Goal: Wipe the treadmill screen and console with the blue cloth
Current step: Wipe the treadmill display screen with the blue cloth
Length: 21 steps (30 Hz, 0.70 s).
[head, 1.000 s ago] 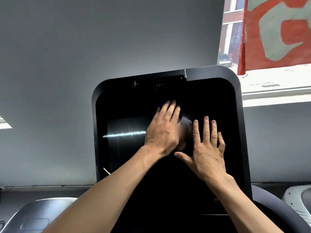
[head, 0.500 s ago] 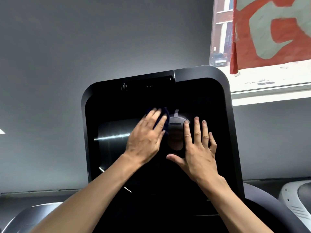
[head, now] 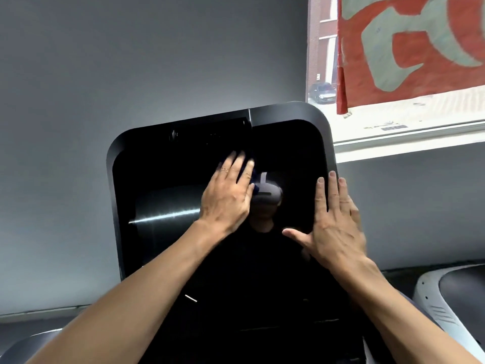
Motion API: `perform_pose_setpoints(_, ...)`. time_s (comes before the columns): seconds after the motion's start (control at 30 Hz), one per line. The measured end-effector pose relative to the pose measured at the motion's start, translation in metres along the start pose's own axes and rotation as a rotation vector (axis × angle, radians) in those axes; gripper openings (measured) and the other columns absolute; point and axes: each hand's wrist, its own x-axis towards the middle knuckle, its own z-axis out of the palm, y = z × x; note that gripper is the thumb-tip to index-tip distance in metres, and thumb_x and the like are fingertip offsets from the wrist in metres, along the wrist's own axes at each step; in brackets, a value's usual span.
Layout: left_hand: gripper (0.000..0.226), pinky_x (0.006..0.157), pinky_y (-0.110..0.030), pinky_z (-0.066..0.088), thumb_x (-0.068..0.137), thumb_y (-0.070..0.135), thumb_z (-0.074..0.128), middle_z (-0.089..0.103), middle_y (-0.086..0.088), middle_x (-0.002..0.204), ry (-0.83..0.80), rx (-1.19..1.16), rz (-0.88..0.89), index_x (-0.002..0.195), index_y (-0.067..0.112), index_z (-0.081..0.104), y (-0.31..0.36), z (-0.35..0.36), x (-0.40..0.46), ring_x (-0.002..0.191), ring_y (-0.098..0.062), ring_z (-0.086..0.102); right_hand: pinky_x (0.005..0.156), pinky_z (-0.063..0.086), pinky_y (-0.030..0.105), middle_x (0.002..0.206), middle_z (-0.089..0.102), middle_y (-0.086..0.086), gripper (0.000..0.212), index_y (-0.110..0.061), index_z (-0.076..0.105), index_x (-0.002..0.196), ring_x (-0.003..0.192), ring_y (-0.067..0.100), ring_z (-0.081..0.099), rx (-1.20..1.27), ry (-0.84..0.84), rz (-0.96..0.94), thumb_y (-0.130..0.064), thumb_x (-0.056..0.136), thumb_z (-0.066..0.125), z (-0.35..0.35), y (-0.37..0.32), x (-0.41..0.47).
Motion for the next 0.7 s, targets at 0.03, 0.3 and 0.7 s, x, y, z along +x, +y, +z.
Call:
perform_pose_setpoints(0.03,0.055,0.123,-0.045,0.026,0.105,0.036,0.037,0.035,-0.012,0.162,-0.009,-0.011,-0.007,0.153,0.01,0.042,0.013,0.002,0.01,0.152,-0.028,0.027,0.121,0.028,0.046,0.167,-0.015,0.014,0.129,-0.007,0.003,0.161,0.155,0.029,-0.007,0.014,-0.035,0.005,-0.091,0.072,0.045,0.005,0.004,-0.002)
perform_pose_setpoints(0.3,0.054,0.123,-0.044,0.028,0.107,0.037,0.038,0.032,-0.011,0.164,-0.035,0.008,0.148,0.154,0.011,0.041,0.01,0.003,-0.018,0.154,-0.025,0.024,0.117,0.029,0.053,0.16,-0.038,0.007,0.151,-0.01,-0.009,0.16,0.152,0.025,-0.024,0.129,-0.194,0.032,-0.094,0.054,0.058,0.004,0.004,-0.002)
perform_pose_setpoints(0.7,0.052,0.122,-0.041,0.03,0.105,0.032,0.044,0.038,-0.011,0.161,-0.005,-0.005,0.175,0.151,0.009,0.044,0.024,0.005,-0.001,0.151,-0.025,0.031,0.104,0.047,0.058,0.167,-0.022,0.002,0.154,-0.016,-0.003,0.161,0.155,0.022,-0.013,0.275,-0.13,0.046,-0.083,0.046,0.075,0.008,0.008,-0.003)
